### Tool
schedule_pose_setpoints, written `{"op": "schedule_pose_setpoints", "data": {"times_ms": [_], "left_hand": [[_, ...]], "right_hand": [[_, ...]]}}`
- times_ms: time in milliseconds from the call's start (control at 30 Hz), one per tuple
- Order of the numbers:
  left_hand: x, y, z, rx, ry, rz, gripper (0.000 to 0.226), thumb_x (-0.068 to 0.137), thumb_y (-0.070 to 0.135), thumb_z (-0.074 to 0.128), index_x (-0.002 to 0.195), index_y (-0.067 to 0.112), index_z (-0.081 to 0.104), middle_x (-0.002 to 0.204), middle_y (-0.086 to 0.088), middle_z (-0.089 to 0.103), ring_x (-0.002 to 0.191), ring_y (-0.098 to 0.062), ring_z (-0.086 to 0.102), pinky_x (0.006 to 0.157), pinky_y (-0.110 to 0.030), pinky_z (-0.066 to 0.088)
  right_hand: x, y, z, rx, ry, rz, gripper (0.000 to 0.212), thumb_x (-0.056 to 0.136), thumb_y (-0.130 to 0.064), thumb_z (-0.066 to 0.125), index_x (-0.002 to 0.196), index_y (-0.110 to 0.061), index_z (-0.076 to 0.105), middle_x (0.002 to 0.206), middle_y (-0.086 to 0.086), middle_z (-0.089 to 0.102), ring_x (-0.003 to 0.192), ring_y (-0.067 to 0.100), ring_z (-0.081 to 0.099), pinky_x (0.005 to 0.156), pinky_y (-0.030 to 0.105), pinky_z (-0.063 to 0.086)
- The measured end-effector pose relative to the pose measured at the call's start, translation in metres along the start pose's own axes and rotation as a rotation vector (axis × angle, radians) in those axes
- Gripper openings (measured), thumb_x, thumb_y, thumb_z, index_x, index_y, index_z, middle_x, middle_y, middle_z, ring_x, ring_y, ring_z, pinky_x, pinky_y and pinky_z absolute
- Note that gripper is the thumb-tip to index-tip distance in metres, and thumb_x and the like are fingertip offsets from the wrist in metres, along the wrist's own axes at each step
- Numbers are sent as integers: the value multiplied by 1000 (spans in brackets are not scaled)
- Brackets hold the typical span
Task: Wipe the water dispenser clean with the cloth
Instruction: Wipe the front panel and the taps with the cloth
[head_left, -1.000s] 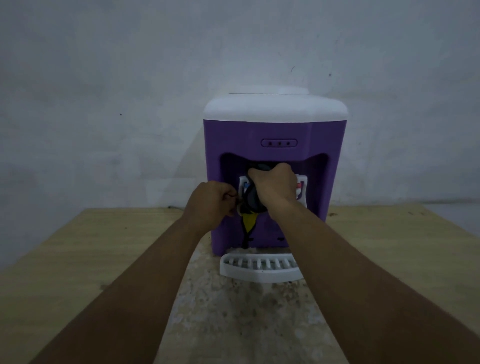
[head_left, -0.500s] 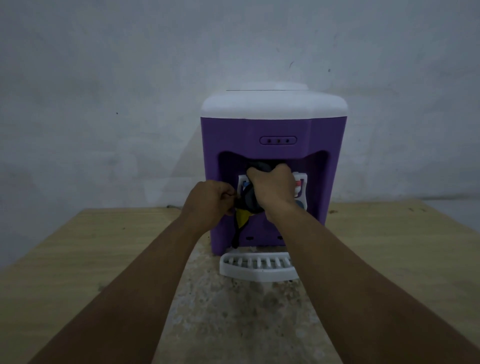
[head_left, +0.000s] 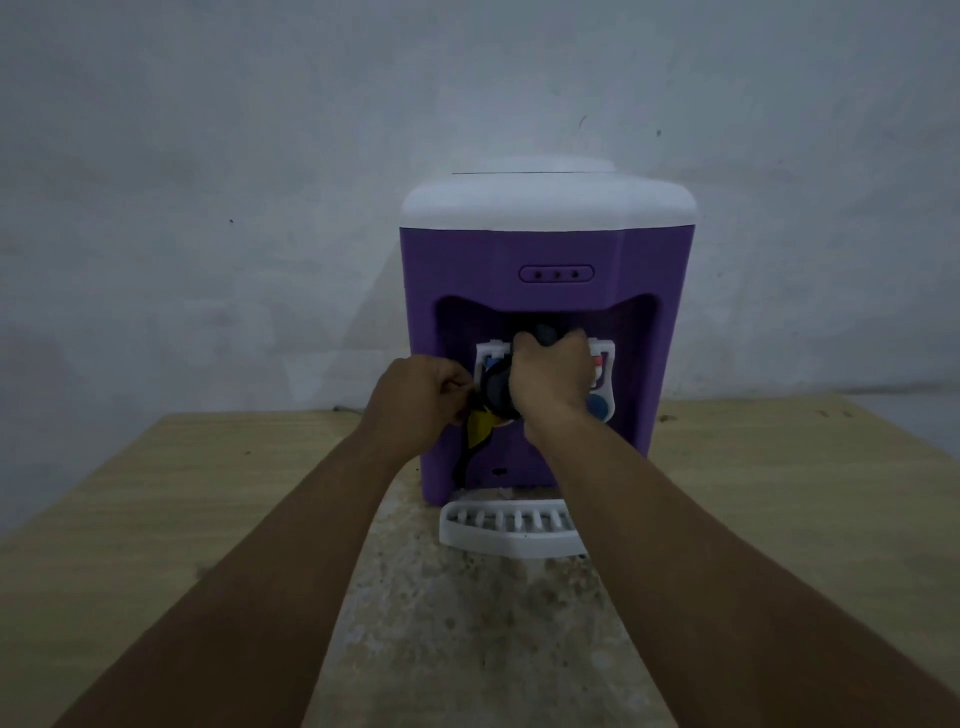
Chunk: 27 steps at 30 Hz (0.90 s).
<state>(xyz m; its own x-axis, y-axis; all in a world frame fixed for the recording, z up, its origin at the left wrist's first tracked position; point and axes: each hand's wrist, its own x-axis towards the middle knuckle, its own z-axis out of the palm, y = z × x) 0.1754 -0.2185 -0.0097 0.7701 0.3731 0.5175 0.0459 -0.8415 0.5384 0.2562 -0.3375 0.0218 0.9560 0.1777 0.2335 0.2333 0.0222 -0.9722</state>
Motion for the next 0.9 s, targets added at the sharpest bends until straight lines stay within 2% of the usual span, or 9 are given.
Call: {"op": "schedule_pose_setpoints", "data": {"times_ms": [67, 200, 333, 467, 567, 767, 900], "left_hand": [[0, 2, 0, -4, 6, -2, 11, 90, 14, 65, 86, 13, 75, 74, 0, 74, 62, -7, 69, 61, -24, 55], [-1, 6, 2, -90, -11, -52, 13, 92, 21, 66, 85, 12, 72, 73, 1, 74, 59, -5, 70, 64, -29, 58], [0, 6, 2, -80, -15, -73, 11, 94, 18, 63, 90, 14, 72, 78, 0, 74, 60, -6, 70, 67, -30, 59], [-1, 5, 2, -83, -31, -63, 12, 94, 18, 62, 90, 12, 72, 79, 0, 74, 62, -6, 71, 67, -31, 59], [-1, 4, 1, -77, -44, -57, 13, 95, 17, 61, 88, 12, 71, 79, 0, 74, 62, -5, 71, 67, -32, 59], [-1, 4, 3, -85, -35, -73, 15, 95, 21, 61, 86, 12, 70, 78, 1, 74, 61, -4, 70, 68, -34, 59], [0, 3, 2, -65, -42, -61, 14, 95, 21, 60, 87, 14, 70, 79, 2, 74, 61, -4, 70, 66, -30, 58]], "right_hand": [[-7, 9, -4, 16, -9, -50, 15, 94, -16, 51, 108, -9, 50, 92, 4, 59, 74, 13, 57, 53, 22, 41], [-25, 40, -13, -89, -87, -173, 11, 97, -9, 46, 100, -16, 53, 81, -5, 56, 69, 7, 53, 53, 16, 38], [-37, 72, -20, -211, -201, -157, 7, 99, -13, 48, 102, -16, 54, 84, -3, 57, 69, 10, 53, 49, 10, 39], [-23, 51, -16, -195, -73, -323, 5, 96, -12, 53, 94, -16, 55, 81, -5, 58, 72, 8, 55, 55, 12, 40], [-13, 37, -10, -179, -26, -406, 8, 93, -8, 54, 94, -15, 58, 86, -1, 62, 76, 10, 59, 63, 24, 48], [-21, 69, -19, -299, -135, -306, 15, 95, -15, 54, 82, -19, 48, 68, -7, 50, 58, 8, 47, 47, 17, 30], [-12, 48, -15, -200, -56, -415, 8, 96, -17, 53, 89, -18, 57, 79, -2, 59, 70, 11, 56, 58, 22, 44]]}}
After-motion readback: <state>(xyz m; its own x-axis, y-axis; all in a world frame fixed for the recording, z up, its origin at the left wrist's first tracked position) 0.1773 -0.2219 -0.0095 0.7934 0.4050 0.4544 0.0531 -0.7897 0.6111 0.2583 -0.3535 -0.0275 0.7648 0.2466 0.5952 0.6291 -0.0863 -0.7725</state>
